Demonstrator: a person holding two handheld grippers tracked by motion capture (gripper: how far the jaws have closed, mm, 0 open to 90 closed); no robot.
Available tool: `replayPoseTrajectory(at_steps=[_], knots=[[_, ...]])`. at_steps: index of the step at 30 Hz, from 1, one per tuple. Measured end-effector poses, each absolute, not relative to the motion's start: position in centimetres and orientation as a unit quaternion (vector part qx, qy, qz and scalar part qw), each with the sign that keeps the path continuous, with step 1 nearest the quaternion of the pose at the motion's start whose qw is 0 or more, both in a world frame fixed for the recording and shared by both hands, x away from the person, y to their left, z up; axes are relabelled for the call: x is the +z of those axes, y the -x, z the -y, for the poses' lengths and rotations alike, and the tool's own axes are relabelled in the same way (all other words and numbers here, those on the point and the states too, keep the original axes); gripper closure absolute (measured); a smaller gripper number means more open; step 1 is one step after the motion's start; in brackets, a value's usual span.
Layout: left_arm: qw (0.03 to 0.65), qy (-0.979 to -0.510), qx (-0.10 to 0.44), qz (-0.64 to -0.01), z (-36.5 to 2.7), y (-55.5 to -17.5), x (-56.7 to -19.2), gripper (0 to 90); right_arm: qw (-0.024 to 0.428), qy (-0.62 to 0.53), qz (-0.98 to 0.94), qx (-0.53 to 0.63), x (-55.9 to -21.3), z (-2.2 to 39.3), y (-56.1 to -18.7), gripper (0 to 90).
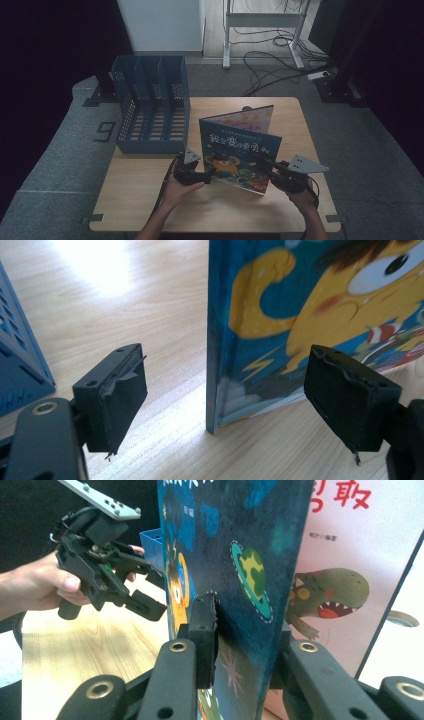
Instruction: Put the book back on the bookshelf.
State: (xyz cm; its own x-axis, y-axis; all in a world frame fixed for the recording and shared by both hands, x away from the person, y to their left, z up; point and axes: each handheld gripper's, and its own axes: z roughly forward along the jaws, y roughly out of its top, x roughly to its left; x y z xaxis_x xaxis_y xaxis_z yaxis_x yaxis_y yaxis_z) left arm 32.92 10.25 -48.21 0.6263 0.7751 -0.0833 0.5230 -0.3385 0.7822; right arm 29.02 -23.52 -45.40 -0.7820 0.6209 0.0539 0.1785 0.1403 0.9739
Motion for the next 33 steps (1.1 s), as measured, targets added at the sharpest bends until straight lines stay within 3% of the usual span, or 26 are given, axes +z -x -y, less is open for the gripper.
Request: replayPoseTrajectory(at_steps=[20, 33], knots=[[0.449, -0.795, 0.170, -0.370, -9.3, -32.8, -46.6, 19.5, 0.181, -0.289, -0.727, 0.596, -46.2, 24.1, -29.5, 65.0], [0.469, -0.797, 0.166, -0.343, -8.7, -32.4, -45.8, 31.8, 0.186, -0.307, -0.720, 0.594, -46.5, 24.3, -29.8, 60.9]])
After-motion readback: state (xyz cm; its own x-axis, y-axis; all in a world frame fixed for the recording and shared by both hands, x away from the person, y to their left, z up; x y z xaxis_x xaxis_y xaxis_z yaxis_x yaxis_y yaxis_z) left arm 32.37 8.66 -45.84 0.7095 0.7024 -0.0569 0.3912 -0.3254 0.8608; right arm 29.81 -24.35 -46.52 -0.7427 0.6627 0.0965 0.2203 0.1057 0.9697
